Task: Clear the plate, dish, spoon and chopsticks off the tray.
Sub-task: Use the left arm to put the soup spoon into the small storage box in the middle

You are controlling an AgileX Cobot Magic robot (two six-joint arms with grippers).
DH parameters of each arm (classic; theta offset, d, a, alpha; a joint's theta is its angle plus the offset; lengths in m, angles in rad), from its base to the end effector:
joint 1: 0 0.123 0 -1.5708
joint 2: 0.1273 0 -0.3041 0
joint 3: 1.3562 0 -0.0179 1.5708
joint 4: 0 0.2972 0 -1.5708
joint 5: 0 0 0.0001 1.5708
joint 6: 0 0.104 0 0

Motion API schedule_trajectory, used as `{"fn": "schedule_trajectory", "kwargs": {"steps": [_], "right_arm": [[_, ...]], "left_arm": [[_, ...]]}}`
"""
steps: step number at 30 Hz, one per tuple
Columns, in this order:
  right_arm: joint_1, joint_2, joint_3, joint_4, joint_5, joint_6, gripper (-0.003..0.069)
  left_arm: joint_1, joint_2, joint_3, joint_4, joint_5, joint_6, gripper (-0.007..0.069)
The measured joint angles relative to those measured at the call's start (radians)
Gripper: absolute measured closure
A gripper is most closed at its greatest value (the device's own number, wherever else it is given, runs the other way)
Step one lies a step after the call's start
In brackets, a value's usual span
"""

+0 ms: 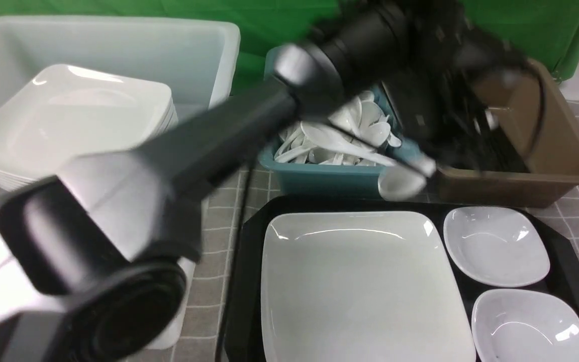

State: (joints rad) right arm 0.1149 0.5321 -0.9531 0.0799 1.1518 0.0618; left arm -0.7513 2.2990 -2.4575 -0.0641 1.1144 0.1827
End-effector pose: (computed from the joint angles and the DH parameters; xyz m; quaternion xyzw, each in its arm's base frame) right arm 0.0921 0.0183 0.4074 -0.0255 0.8934 0.0792 0.4416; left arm 0.4202 -0.4006 0.3328 0.4195 0.8395 -0.1270 0.3210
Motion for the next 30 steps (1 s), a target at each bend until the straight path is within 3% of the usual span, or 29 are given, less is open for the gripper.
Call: {"fn": "schedule_trajectory", "kwargs": {"steps": [9, 17, 22, 27, 30], "right_arm": [[0.000, 0.000, 0.000, 0.000, 0.000, 0.000, 0.0624], [0.000, 0.000, 0.000, 0.000, -0.025, -0.002, 0.0623], [0.000, 0.025, 0.000, 0.001, -0.029, -0.045, 0.0623], [0.000, 0.131, 0.000, 0.039, 0.008, -0.138, 0.0622], [0.000, 0.190, 0.000, 0.062, 0.010, -0.204, 0.0622]], "left_arm": [[0.204, 0.025, -0.030, -0.104, -0.281, -0.061, 0.0487], [0.256, 0.102, -0.029, -0.046, -0.246, -0.140, 0.0487], [0.257, 0.117, -0.029, 0.052, -0.209, -0.193, 0.0377], [0.257, 0.093, -0.031, 0.064, -0.188, -0.207, 0.0230], [0.257, 0.068, -0.031, 0.058, -0.144, -0.207, 0.0193]]}}
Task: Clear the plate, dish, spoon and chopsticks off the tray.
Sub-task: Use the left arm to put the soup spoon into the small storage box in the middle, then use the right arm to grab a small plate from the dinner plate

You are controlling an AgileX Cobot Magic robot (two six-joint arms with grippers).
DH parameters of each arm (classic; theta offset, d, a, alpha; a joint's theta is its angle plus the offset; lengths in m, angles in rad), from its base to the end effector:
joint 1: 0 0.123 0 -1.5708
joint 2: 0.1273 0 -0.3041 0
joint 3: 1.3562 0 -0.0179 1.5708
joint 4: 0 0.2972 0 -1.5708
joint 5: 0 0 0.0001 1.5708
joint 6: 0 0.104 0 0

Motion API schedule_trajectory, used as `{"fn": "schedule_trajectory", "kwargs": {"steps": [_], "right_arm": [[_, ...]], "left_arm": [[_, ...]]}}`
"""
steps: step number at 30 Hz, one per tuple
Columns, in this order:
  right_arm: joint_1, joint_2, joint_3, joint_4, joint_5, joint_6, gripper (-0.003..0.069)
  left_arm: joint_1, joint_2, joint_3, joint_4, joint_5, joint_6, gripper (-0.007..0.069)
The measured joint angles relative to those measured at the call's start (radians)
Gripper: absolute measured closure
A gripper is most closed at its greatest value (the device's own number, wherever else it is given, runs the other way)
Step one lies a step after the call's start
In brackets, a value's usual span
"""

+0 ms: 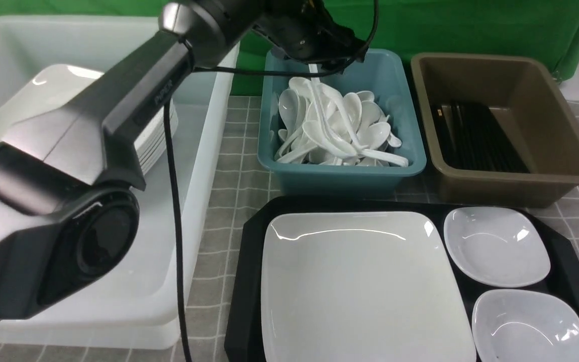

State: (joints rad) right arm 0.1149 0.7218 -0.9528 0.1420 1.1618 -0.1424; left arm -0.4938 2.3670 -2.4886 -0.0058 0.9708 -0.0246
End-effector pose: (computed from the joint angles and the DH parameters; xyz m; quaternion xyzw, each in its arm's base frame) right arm 0.1420 0.0300 0.3845 -0.1164 0.9250 0.0660 0.3557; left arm 0.5323 -0.2871 0.3137 0.2132 0.8943 -0.1036 0.3796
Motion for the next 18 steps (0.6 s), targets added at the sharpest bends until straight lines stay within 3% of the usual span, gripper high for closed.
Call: {"fn": "schedule_trajectory", "kwargs": {"steps": [1, 3, 7, 10, 15, 18], "right_arm": [[0.000, 0.026, 0.000, 0.012, 0.000, -0.035, 0.0622], [0.000, 0.089, 0.001, 0.052, -0.001, -0.106, 0.0617], [0.003, 0.195, 0.021, 0.096, -0.014, -0.183, 0.0554], [0.017, 0.233, 0.049, 0.088, -0.034, -0.194, 0.0513], [0.135, 0.323, 0.198, 0.051, -0.180, -0.228, 0.0325], [0.209, 0.360, 0.275, -0.001, -0.324, -0.186, 0.0209]], "left_arm": [[0.000, -0.011, 0.000, -0.002, 0.025, 0.000, 0.0193], [0.000, -0.057, 0.000, -0.003, 0.152, 0.013, 0.0264], [0.000, -0.180, 0.039, -0.034, 0.239, 0.058, 0.0545], [0.000, -0.241, 0.073, -0.052, 0.241, 0.071, 0.0590], [-0.001, -0.459, 0.348, -0.085, 0.240, 0.081, 0.0622], [-0.001, -0.587, 0.550, -0.084, 0.241, 0.101, 0.0622]]}}
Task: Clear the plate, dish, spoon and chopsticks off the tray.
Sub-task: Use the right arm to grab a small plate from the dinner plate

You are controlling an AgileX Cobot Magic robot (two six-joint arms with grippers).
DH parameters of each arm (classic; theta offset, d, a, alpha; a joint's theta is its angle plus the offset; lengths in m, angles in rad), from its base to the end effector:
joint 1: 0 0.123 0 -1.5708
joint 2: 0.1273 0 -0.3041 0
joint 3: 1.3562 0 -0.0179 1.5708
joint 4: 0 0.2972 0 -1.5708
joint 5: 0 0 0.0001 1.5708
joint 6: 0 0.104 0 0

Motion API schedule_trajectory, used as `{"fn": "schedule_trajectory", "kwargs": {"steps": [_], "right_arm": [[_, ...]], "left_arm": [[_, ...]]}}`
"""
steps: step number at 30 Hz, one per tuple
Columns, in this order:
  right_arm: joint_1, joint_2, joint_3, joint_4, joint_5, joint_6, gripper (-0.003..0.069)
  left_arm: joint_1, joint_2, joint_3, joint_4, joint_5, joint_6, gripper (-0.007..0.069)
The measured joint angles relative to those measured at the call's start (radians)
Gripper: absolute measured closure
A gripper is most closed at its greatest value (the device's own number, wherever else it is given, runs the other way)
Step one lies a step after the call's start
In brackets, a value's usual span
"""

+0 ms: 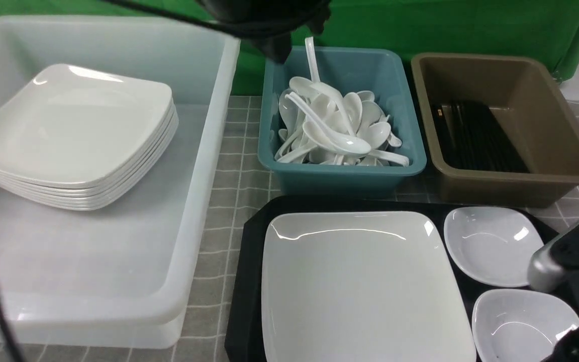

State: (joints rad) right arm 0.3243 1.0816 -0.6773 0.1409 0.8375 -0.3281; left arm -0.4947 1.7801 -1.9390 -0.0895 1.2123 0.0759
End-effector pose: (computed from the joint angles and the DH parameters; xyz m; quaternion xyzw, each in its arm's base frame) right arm 0.2074 0.0812 0.2373 -0.2793 0.9358 0.0605 0.2062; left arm 0.3860 -0.2181 0.4146 0.2660 0.9158 -0.1055 0.2817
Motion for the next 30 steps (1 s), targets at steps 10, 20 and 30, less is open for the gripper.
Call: {"fn": "schedule_trajectory", "kwargs": {"steps": [10, 20, 30], "right_arm": [[0.135, 0.200, 0.103, -0.066, -0.242, 0.082, 0.0107], [0.138, 0.250, 0.103, -0.094, -0.303, 0.105, 0.0106], [0.138, 0.320, 0.103, -0.191, -0.314, 0.208, 0.0106]], "left_arm": [[0.000, -0.368, 0.633, -0.302, -0.169, 0.393, 0.0622], [-0.002, -0.310, 0.771, -0.499, -0.319, 0.701, 0.0622], [-0.125, -0.212, 0.739, -0.360, -0.401, 0.627, 0.0622]]}}
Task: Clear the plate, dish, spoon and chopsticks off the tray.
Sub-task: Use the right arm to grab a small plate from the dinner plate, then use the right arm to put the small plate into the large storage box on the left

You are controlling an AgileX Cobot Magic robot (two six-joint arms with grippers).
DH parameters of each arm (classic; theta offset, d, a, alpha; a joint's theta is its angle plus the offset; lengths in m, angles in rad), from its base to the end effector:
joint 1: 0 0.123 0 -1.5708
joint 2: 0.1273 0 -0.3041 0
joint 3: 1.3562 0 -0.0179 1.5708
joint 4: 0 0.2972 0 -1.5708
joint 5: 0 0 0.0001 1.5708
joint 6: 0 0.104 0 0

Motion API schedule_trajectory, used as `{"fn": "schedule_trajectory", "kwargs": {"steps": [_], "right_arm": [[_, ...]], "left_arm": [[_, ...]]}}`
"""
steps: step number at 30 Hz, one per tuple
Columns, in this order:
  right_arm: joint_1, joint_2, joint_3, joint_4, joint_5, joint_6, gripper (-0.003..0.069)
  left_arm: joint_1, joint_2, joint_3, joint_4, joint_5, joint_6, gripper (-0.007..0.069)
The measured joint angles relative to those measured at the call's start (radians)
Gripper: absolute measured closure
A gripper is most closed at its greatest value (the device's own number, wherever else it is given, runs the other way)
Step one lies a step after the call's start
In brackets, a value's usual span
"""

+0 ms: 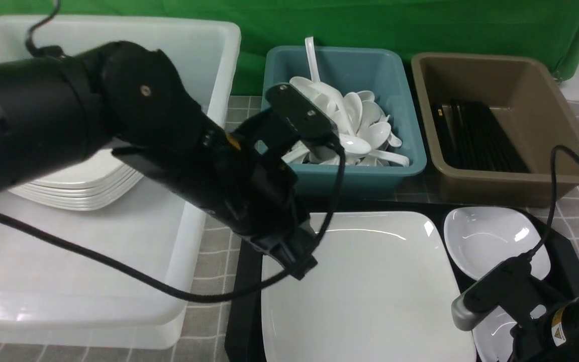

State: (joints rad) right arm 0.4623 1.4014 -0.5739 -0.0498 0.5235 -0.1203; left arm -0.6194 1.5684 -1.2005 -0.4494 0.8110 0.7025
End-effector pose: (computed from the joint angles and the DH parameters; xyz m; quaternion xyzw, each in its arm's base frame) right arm 0.2250 0.1092 0.1405 -0.3023 0.9407 0.0106 0.1533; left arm 0.2890 -0.2463 0.2745 0.4939 0.8156 -0.1836 0.2392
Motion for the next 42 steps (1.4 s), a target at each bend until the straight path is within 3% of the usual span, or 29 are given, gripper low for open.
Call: {"fn": "schedule_trajectory", "kwargs": {"steps": [5, 10, 22, 24, 27, 30, 37, 42], "right_arm": [[0.000, 0.013, 0.000, -0.003, -0.004, 0.042, 0.0148], [0.004, 0.005, -0.011, -0.011, -0.029, 0.043, 0.0412], [0.005, -0.054, -0.019, 0.027, 0.059, 0.079, 0.0424], [0.005, -0.098, -0.020, 0.038, 0.097, 0.092, 0.0449], [0.005, -0.202, -0.051, 0.044, 0.176, 0.113, 0.0550], [0.004, -0.287, -0.086, 0.050, 0.246, 0.136, 0.0591], [0.004, -0.406, -0.196, 0.050, 0.349, 0.156, 0.0592], [0.004, -0.412, -0.271, 0.050, 0.365, 0.154, 0.0592]], "left_arm": [[-0.069, 0.029, -0.037, 0.045, -0.011, -0.049, 0.0622], [-0.083, 0.040, -0.040, 0.076, -0.010, -0.075, 0.0622], [-0.083, 0.040, -0.040, 0.158, -0.010, -0.165, 0.0622], [-0.083, 0.040, -0.040, 0.165, -0.015, -0.184, 0.0622], [-0.083, 0.040, -0.050, 0.191, -0.024, -0.233, 0.0622], [-0.083, 0.040, -0.074, 0.205, -0.025, -0.276, 0.0622], [-0.077, 0.040, -0.158, 0.216, -0.012, -0.315, 0.0622], [-0.007, 0.040, -0.232, 0.215, 0.073, -0.349, 0.0622]]}}
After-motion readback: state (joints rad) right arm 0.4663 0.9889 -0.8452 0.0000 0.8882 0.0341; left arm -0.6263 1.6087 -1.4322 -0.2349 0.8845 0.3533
